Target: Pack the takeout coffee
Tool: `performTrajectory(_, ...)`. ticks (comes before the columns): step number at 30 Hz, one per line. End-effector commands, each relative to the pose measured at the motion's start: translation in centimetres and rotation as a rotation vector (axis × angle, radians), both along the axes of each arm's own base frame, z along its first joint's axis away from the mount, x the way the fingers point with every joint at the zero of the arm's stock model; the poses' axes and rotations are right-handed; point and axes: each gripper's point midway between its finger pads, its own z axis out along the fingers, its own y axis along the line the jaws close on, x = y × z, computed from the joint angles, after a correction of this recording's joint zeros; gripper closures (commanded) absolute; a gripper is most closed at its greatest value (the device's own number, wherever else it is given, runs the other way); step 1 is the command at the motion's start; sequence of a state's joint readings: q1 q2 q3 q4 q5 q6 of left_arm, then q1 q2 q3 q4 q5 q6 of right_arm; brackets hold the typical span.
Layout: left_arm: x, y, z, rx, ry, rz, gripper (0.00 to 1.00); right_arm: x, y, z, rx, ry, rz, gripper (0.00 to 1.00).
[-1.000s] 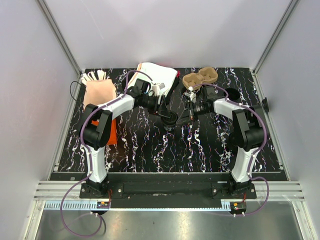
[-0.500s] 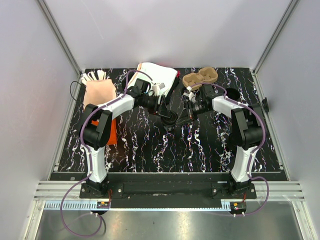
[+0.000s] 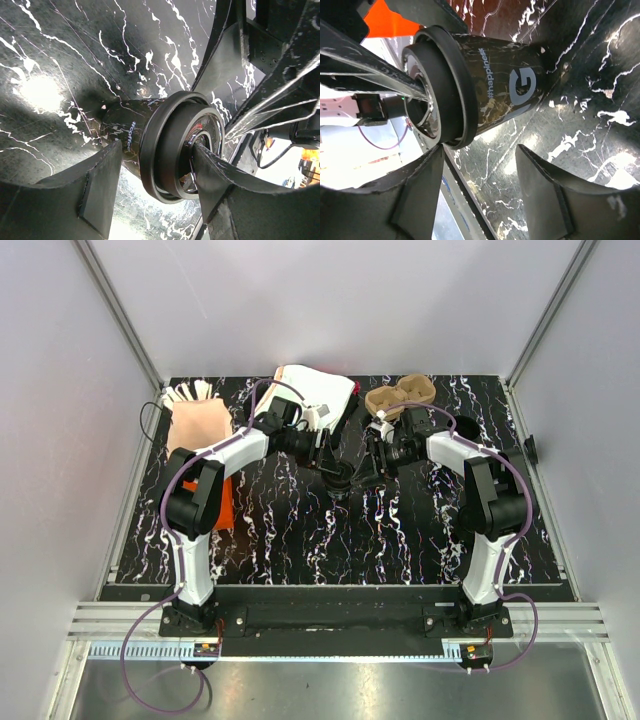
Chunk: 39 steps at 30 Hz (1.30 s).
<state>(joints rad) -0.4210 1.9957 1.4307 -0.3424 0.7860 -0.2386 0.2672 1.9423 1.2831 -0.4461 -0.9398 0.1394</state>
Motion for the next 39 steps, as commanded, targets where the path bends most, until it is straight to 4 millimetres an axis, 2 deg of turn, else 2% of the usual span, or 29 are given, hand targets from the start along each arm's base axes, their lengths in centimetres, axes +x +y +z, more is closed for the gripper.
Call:
performTrajectory(1,-0.1,1.1,-2.5,0.108,-0.012,0.043,0.40,1.5,0.9,3.5,0.098,-0.096,-0.013,0.34)
performTrajectory(9,0.0,0.9,-2.4,0.096,0.002,0.058,0.40,2.2,1.7,4.8,0.171,-0.074,-0.036,0.31)
performTrajectory(16,0.2,0.6,-2.1,0.083,0.002,0.064,0.40,3.2,1.8,3.6,0.160,-0.055,-0.079,0.31)
performTrajectory(22,0.2,0.5,-2.0,0.086,-0.001,0.065,0.40,3.0,2.2,2.8,0.120,-0.058,-0.108,0.34)
performTrajectory(26,0.3,0.5,-1.9,0.087,-0.004,0.070,0.40,2.3,2.8,2.4,0.102,-0.062,-0.099,0.40)
performTrajectory(30,0.1,0.5,-2.0,0.088,0.001,0.070,0.40,2.0,3.0,2.1,0.096,-0.052,-0.098,0.55)
performTrajectory(33,0.1,0.5,-2.0,0.088,-0.004,0.070,0.40,2.0,3.0,2.0,0.097,-0.046,-0.097,0.61)
performTrajectory(37,0.0,0.2,-1.5,0.061,0.001,0.058,0.39,2.1,3.0,1.9,0.090,-0.050,-0.099,0.67)
performTrajectory(39,0.0,-0.1,-0.9,0.034,-0.007,0.049,0.34,2.0,2.9,1.8,0.085,-0.047,-0.099,0.68)
